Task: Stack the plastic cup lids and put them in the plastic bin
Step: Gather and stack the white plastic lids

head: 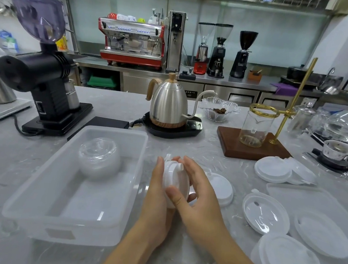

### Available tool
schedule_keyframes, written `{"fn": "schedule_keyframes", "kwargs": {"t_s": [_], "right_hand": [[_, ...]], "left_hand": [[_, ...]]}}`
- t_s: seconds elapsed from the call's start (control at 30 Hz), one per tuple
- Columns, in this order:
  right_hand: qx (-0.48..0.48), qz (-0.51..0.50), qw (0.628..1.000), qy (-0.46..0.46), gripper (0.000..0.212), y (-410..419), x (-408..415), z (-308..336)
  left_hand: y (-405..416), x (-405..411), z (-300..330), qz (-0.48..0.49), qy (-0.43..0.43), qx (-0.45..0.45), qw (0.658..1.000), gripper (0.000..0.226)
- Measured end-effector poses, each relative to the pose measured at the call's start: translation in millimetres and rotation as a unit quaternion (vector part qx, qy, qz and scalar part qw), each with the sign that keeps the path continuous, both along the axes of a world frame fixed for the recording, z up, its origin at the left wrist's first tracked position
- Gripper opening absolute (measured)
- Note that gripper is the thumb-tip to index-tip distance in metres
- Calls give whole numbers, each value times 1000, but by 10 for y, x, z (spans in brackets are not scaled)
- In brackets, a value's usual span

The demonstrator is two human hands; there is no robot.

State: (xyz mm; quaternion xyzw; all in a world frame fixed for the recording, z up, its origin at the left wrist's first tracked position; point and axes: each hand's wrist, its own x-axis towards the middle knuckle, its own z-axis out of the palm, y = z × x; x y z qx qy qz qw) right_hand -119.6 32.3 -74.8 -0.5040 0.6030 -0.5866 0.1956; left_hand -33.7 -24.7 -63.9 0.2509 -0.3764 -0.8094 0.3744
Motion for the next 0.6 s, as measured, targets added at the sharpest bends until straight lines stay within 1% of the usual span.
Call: {"fn": "schedule_keyframes", "kwargs": {"t_s": [0.1,0.17,0.2,0.23,0.3,0.4,0.43,0.5,0.53,0.6], "right_hand": [[34,1,999,-4,66,-5,27,9],[40,19,999,-24,70,-22,69,20],[36,11,999,-40,70,-28,83,24],[26,-14,999,-41,67,-39,90,26],[7,-107,994,13,61,-53,58,42],[22,-232,969,87,66,-52,-104,24],[45,-256,959,114,69,-61,-156,13],[132,-281,934,176,76,-73,-226,-31],[175,-286,922,195,79,-84,-245,-59],[238,-292,905,200,83,-96,-269,-104]], "left_hand": [[1,-11,-15,20,-12,-11,1000,56],[-32,-13,-38,24,-3,-17,1000,45],[-42,-11,-43,16,4,-13,1000,39],[-54,-1,-51,12,13,0,1000,36],[-79,15,-52,13,28,27,999,34],[-108,8,-56,9,52,33,998,32],[-121,16,-51,9,65,34,997,33],[-128,29,-46,9,81,42,996,36],[-135,38,-50,12,85,50,995,36],[-144,45,-68,12,88,66,994,34]]}}
